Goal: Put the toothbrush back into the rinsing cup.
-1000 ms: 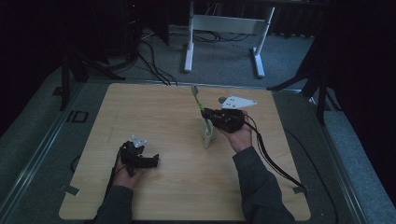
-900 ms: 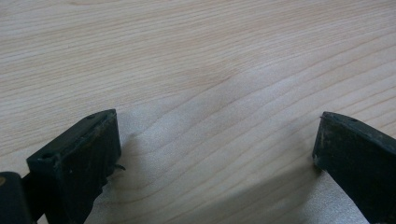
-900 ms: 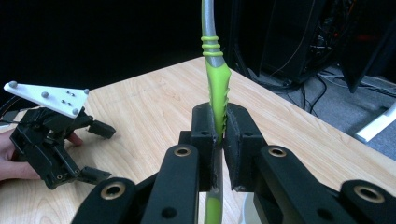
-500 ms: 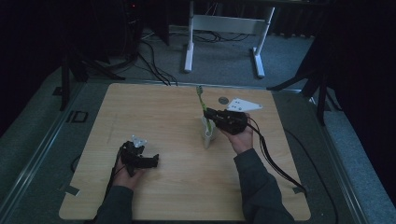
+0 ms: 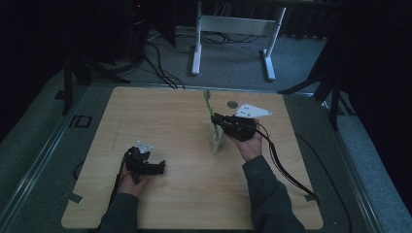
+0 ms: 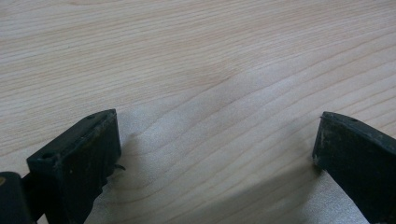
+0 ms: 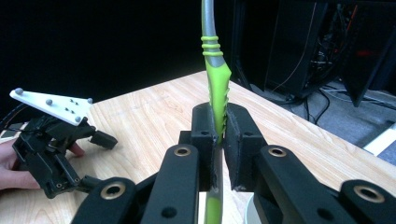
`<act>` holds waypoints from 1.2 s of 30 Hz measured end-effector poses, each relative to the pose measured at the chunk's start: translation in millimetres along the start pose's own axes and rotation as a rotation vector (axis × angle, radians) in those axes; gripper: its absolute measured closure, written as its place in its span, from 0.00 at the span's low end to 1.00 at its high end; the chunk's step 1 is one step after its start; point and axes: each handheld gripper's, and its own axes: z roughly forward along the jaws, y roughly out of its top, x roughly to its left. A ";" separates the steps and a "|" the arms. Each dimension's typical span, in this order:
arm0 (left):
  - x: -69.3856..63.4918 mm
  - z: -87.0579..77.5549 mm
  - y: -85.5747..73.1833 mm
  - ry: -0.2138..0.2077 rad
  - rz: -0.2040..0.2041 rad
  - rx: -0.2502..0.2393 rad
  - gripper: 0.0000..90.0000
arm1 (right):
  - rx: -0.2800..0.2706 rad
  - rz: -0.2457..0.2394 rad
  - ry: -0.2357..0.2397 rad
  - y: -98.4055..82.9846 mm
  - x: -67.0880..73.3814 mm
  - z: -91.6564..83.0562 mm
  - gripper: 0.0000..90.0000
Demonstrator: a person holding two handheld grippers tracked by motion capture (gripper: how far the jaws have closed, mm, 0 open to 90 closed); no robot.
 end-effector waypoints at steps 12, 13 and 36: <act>0.0 0.0 0.0 0.000 0.001 0.000 0.02 | -0.003 -0.007 -0.006 -2.5 1.5 0.9 0.91; 0.0 0.0 0.0 0.000 0.001 0.000 0.02 | -0.005 -0.007 -0.004 -3.0 1.4 1.0 0.92; 0.0 0.1 -0.1 0.000 0.000 -0.001 0.02 | -0.024 0.003 -0.006 -13.1 -1.5 0.2 0.91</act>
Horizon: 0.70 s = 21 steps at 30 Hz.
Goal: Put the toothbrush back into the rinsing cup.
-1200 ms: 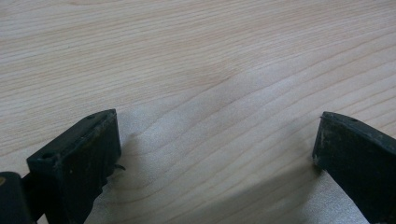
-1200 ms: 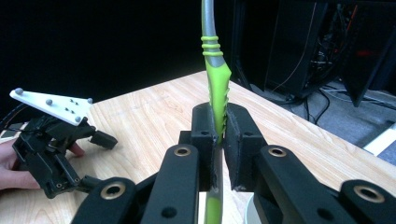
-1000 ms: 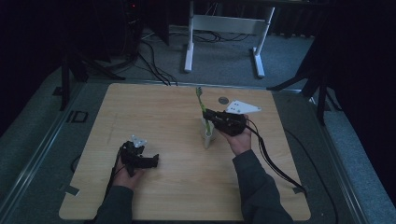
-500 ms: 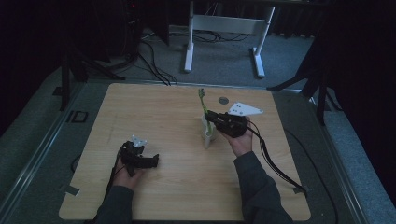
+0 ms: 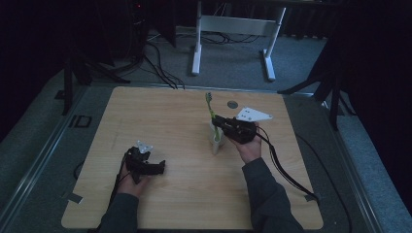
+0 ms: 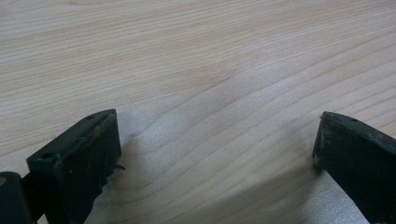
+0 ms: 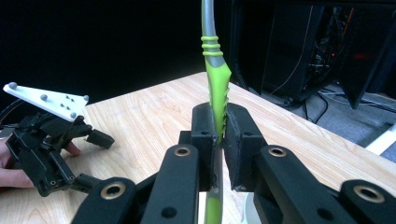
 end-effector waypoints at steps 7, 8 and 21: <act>0.0 0.0 0.0 0.000 0.000 0.000 0.02 | 0.005 0.000 0.001 -1.9 -0.8 2.7 0.91; 0.0 0.0 0.0 0.000 0.000 0.000 0.02 | 0.006 0.000 0.002 -2.2 -0.6 3.1 0.91; 0.0 0.0 0.1 0.000 0.000 0.001 0.02 | 0.038 0.020 -0.005 -14.5 -7.4 1.9 0.91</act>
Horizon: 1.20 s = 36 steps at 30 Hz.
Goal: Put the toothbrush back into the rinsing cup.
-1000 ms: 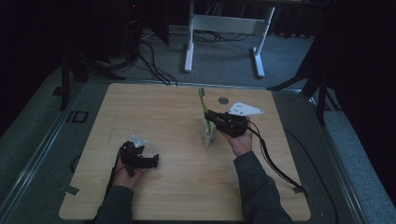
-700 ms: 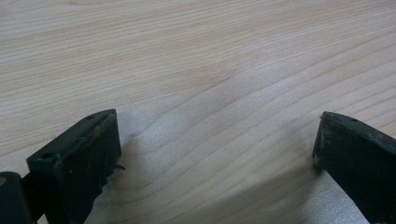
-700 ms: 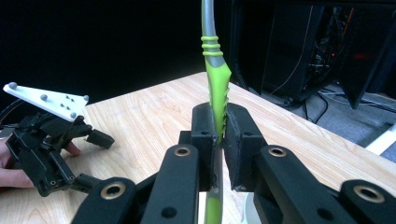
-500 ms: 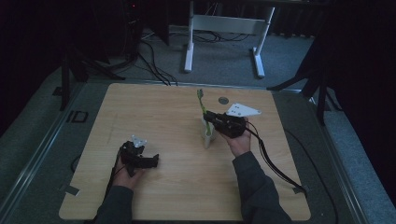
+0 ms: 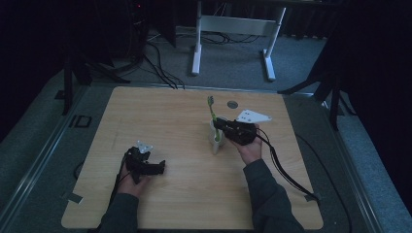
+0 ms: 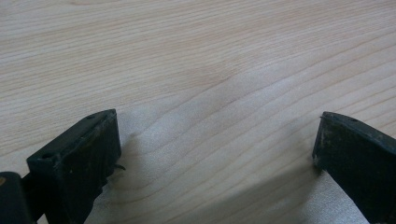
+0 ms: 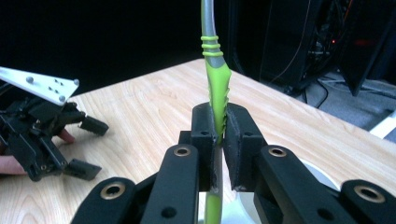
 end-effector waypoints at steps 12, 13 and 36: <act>0.0 0.0 0.0 0.000 0.000 0.000 0.02 | 0.033 -0.013 0.021 -4.1 0.5 -2.0 0.91; 0.0 0.0 0.0 0.000 0.000 0.000 0.02 | 0.038 -0.015 0.022 -4.2 0.6 -2.4 0.91; 0.0 0.0 0.0 0.000 0.000 0.000 0.02 | 0.138 -0.039 0.031 -10.5 0.6 -5.0 0.90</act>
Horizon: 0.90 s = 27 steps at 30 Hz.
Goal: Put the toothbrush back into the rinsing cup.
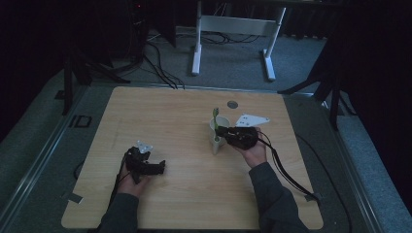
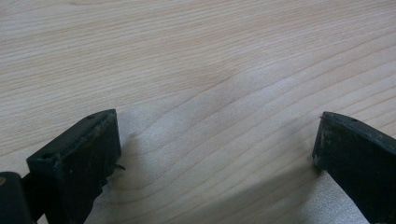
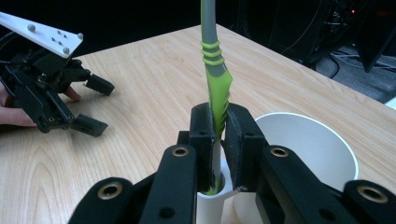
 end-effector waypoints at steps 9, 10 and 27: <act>0.0 0.0 0.0 0.000 0.000 0.000 0.02 | 0.027 -0.010 -0.006 -0.7 0.3 -0.1 0.90; 0.0 0.0 0.0 0.000 0.000 0.000 0.02 | 0.032 -0.012 -0.006 -0.9 0.4 0.1 0.90; 0.0 0.0 0.0 0.000 0.000 0.000 0.02 | 0.097 -0.018 -0.011 -4.0 2.2 2.3 0.81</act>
